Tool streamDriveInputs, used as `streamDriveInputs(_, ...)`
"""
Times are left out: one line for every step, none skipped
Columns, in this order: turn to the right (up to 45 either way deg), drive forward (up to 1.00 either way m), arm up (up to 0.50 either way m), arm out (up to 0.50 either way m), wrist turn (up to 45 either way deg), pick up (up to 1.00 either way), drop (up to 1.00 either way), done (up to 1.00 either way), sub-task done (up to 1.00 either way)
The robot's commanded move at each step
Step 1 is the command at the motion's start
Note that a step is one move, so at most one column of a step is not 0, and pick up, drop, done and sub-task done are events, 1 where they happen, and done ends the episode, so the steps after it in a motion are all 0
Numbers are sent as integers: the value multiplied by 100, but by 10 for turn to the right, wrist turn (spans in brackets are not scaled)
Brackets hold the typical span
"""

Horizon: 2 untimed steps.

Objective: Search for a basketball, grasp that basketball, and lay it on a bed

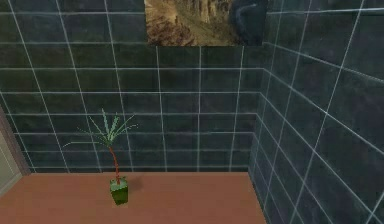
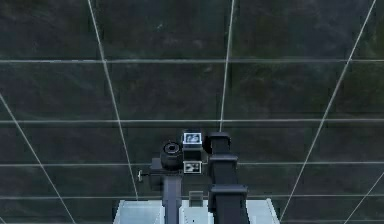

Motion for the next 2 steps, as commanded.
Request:
streamDriveInputs(0,0,0,0,450,0,0,0,0)
streamDriveInputs(0,0,0,0,450,0,0,0,0)
